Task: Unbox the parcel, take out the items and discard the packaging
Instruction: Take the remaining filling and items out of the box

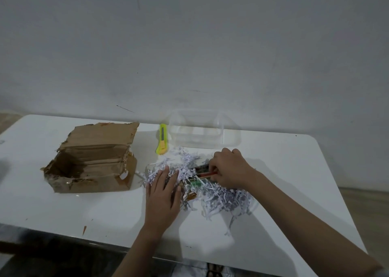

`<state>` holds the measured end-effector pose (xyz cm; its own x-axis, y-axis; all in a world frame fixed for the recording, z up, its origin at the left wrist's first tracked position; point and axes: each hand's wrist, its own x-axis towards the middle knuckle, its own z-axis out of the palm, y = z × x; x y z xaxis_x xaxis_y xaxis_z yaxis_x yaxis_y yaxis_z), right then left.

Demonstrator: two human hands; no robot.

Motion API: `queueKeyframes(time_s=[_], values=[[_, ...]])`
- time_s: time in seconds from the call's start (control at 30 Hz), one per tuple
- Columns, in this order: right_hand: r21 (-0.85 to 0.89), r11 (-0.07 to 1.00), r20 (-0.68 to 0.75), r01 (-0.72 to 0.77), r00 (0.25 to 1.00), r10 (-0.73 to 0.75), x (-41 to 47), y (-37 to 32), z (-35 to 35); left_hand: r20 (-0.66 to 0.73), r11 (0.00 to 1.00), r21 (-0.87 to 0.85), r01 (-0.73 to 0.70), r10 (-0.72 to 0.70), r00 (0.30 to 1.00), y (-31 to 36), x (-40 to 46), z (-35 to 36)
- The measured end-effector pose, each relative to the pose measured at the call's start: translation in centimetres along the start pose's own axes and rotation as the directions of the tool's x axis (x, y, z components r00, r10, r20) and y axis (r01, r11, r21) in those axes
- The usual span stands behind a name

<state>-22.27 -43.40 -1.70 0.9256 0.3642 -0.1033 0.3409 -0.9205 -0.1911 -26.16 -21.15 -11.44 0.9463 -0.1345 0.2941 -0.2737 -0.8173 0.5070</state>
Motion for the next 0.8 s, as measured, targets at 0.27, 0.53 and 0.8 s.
queueKeyframes(time_s=[0.27,0.53,0.8], values=[[0.078,0.993,-0.309,-0.085,0.945,0.105,-1.9,1.1,-2.2,-0.018,1.0,0.01,-0.006,0.006,1.0,-0.1,-0.1,0.0],[0.16,0.984,-0.45,-0.081,0.881,0.146,-2.6,1.8,-2.8,-0.011,1.0,0.016,0.01,-0.01,1.0,0.2,-0.1,-0.1],[0.224,0.967,-0.534,0.122,0.846,0.017,-1.8,2.1,-3.0,-0.013,1.0,0.0,0.017,-0.017,1.0,0.3,-0.2,-0.1]])
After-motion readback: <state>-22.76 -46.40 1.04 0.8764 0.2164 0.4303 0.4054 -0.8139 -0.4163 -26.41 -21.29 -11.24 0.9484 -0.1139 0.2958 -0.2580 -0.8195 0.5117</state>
